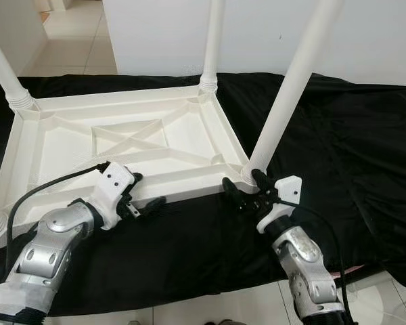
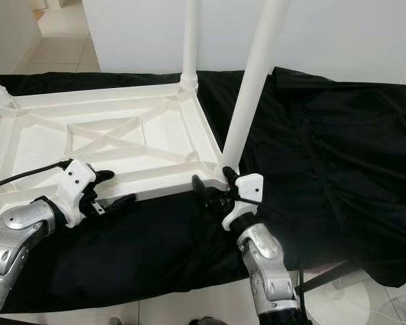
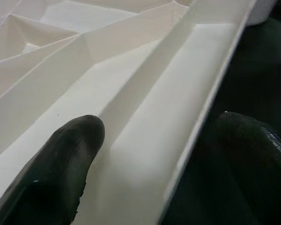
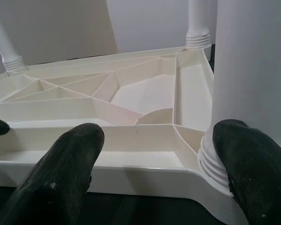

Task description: Building children table

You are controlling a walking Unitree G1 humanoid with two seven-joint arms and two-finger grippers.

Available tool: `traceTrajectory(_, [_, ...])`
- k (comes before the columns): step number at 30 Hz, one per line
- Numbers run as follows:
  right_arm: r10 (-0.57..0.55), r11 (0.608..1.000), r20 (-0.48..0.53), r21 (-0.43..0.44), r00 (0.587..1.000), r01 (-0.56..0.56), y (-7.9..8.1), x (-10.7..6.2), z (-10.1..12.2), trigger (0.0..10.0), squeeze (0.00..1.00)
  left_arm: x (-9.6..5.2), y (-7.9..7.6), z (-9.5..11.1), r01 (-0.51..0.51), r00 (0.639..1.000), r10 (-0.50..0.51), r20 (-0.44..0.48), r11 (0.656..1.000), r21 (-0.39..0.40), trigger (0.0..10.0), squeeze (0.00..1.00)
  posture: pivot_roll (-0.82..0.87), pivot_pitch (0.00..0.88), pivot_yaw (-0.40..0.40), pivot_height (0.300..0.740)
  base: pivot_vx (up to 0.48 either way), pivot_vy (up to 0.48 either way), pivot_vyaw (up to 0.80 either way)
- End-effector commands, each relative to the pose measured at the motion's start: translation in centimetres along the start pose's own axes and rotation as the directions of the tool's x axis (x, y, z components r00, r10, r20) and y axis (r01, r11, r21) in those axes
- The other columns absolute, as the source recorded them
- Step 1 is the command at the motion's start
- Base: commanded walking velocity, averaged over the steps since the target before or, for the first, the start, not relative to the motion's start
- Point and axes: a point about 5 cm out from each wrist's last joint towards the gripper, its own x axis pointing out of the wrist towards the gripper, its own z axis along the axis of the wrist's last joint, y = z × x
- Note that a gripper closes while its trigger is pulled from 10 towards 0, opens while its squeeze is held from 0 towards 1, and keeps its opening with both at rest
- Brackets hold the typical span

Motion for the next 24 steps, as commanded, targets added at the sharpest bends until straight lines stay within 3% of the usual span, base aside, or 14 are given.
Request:
traceTrajectory(1, [-0.028, 1.0, 0.013, 0.004, 1.0, 0.028, -0.9, -0.1, 0.1, 10.0, 0.0, -0.3, 0.3, -1.2, 0.0, 0.998, 0.001, -0.064, 1.0, 0.018, 10.0, 0.0, -0.05, 0.113, -0.03, 0.74, 0.0, 0.0, 0.0])
traceTrajectory(4, [-0.051, 0.999, 0.017, -0.007, 0.999, 0.051, -1.5, -0.1, 0.2, 10.0, 0.0, -0.4, 0.4, -1.8, 0.003, 0.996, 0.0, -0.091, 1.0, 0.031, 10.0, 0.0, -0.04, 0.112, -0.03, 0.74, 0.0, 0.0, 0.0])
traceTrajectory(6, [-0.119, 0.992, 0.024, -0.025, 0.993, 0.12, -3.0, -0.3, 0.4, 10.0, 0.0, -0.6, 0.1, -2.1, 0.023, 0.994, -0.02, -0.105, 0.999, 0.031, 10.0, 0.0, -0.04, 0.113, -0.028, 0.74, 0.0, 0.0, 0.0])
traceTrajectory(9, [-0.168, 0.985, 0.029, -0.033, 0.985, 0.169, -4.1, -0.5, 0.5, 10.0, 0.0, -0.6, -0.3, -2.3, 0.054, 0.993, -0.051, -0.11, 0.998, 0.024, 10.0, 0.0, -0.04, 0.114, -0.027, 0.74, 0.0, 0.0, 0.0])
traceTrajectory(12, [-0.196, 0.98, 0.039, -0.034, 0.98, 0.198, -4.6, -0.6, 0.6, 10.0, 0.0, -0.4, -0.9, -2.4, 0.085, 0.99, -0.08, -0.118, 0.996, 0.038, 10.0, 0.0, -0.03, 0.117, -0.027, 0.74, 0.0, 0.0, 0.0])
traceTrajectory(18, [-0.184, 0.982, 0.047, -0.029, 0.982, 0.185, -4.2, -0.2, 0.6, 10.0, 0.0, 0.5, -1.4, -2.8, 0.075, 0.989, -0.069, -0.129, 0.996, 0.04, 10.0, 0.0, -0.03, 0.118, -0.027, 0.74, 0.0, 0.0, 0.0])
traceTrajectory(24, [-0.177, 0.984, 0.056, -0.024, 0.983, 0.178, -3.8, 0.0, 0.5, 10.0, 0.0, 0.8, -0.8, -3.1, 0.019, 0.99, -0.012, -0.141, 0.999, 0.043, 10.0, 0.0, -0.03, 0.116, -0.03, 0.74, 0.0, 0.0, 0.0])
